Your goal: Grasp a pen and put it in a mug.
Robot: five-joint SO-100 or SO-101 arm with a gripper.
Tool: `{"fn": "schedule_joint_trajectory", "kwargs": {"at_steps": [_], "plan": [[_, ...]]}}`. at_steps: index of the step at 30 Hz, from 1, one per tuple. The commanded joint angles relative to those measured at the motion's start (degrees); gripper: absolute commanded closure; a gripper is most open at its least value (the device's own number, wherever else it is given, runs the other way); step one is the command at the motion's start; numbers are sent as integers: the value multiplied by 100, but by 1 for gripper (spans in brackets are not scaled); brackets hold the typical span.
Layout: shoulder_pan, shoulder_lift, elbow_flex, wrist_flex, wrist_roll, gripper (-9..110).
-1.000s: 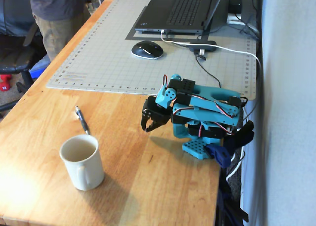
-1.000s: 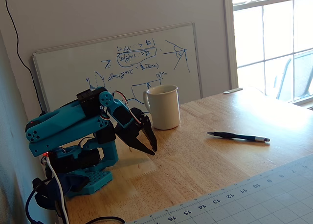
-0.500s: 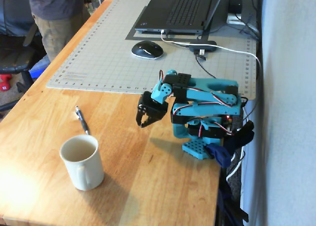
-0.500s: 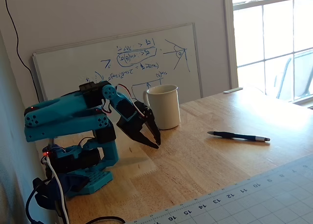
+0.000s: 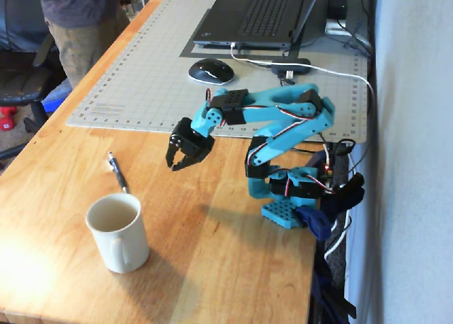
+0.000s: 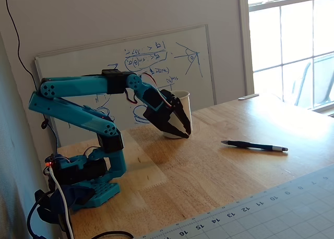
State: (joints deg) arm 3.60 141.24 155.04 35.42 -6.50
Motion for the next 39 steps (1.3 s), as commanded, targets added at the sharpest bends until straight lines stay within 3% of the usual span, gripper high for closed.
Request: {"fn": "schedule_joint_trajectory", "kwargs": {"at_steps": [1, 15, 25, 33, 39], "plan": [[-105, -703, -1002, -729, 62, 100], [-167, -1978, -1986, -1213, -141, 100], [-229, -2883, -3032, -1134, -1898, 100], [-202, -3472, -3691, -1222, -4008, 100], [141, -3937, -4034, -1222, -4254, 100]]}}
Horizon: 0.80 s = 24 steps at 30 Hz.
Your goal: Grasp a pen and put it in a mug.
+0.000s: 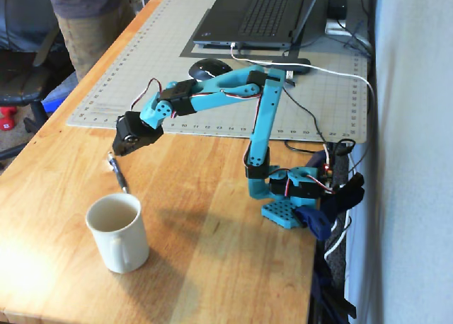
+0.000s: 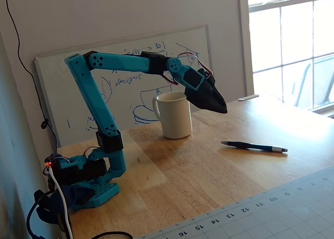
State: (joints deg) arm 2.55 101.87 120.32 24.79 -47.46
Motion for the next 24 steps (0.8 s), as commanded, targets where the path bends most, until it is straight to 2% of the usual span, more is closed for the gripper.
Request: {"fn": "schedule_joint_trajectory", "kwargs": {"at_steps": [1, 17, 24], "plan": [[308, -35, -571, -167, -176, 100], [527, -835, -1116, -562, -229, 80], [527, -958, -1020, -554, -1354, 77]]}}
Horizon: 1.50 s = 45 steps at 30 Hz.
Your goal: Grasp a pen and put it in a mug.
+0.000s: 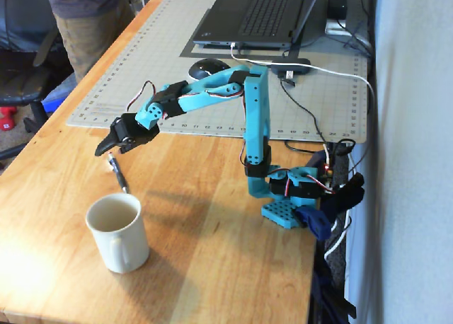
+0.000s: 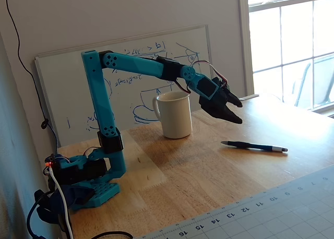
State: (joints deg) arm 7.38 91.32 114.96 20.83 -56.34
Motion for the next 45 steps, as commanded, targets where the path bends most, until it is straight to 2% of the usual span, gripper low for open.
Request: {"fn": "schedule_joint_trajectory", "kwargs": {"at_steps": [1, 8, 13, 26, 45], "plan": [[44, 88, -475, -158, -694, 77], [149, -211, -571, -158, -2232, 77], [308, -483, -580, -308, -2962, 77], [325, -1310, -571, -1600, -3041, 77], [554, -1872, -510, -1696, -3050, 78]]}}
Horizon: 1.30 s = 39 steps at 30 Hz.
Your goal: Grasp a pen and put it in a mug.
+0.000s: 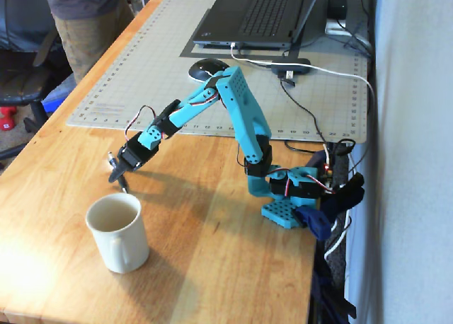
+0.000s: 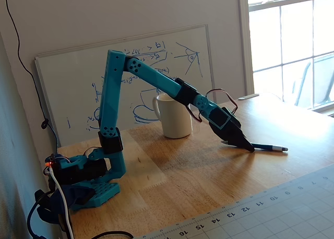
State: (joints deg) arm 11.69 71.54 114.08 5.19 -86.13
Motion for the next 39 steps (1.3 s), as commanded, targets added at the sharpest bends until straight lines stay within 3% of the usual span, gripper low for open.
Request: {"fn": "schedule_joint_trajectory", "kwargs": {"at_steps": [1, 14, 39], "plan": [[123, 114, -422, -132, -70, 78], [79, 114, -387, -123, -70, 102], [-448, 2479, -70, -132, 18, 101]]}}
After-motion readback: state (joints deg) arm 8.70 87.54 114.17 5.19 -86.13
